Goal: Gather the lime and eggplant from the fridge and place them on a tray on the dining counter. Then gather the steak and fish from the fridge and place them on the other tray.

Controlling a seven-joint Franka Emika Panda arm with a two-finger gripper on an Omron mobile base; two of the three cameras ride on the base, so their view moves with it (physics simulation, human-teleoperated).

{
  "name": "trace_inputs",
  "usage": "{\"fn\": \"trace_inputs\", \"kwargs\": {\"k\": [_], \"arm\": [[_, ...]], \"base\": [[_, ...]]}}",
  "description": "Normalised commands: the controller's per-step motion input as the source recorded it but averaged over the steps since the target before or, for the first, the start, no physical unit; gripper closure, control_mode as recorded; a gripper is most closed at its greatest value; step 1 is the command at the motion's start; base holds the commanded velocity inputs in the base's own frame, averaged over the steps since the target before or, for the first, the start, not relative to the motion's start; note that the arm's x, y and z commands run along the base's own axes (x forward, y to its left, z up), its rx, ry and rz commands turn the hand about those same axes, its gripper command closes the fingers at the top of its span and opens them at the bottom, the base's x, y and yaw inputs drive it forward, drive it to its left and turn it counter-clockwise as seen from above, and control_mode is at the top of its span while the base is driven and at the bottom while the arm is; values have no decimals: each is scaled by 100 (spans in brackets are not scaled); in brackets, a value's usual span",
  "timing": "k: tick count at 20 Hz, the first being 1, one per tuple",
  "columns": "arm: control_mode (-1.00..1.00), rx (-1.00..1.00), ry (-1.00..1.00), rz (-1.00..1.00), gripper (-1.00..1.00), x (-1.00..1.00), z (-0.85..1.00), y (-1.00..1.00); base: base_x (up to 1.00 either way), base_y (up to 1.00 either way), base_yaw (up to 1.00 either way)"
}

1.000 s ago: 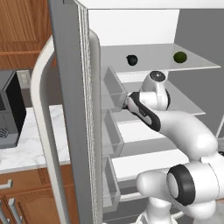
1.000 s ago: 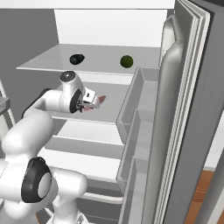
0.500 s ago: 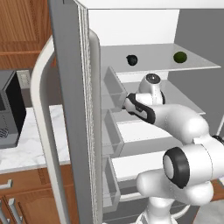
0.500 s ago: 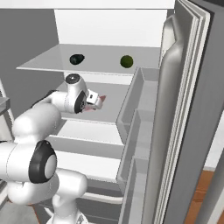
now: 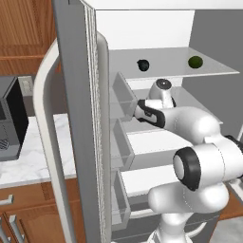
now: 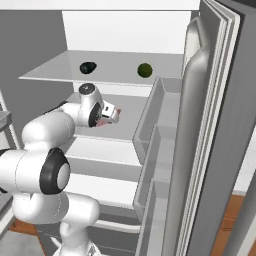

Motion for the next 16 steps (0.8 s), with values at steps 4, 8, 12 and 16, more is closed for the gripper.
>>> {"fn": "trace_inputs", "kwargs": {"k": [4, 8, 12, 16], "arm": [[-100, 0, 4, 0, -100, 20, -31, -1], [-100, 0, 2, -1, -100, 10, -16, 4], [-100, 2, 0, 0, -100, 0, -8, 13], [-100, 4, 0, 0, -100, 0, -2, 21]], "base": [[0, 0, 0], [0, 0, 0], [0, 0, 0], [0, 0, 0]]}}
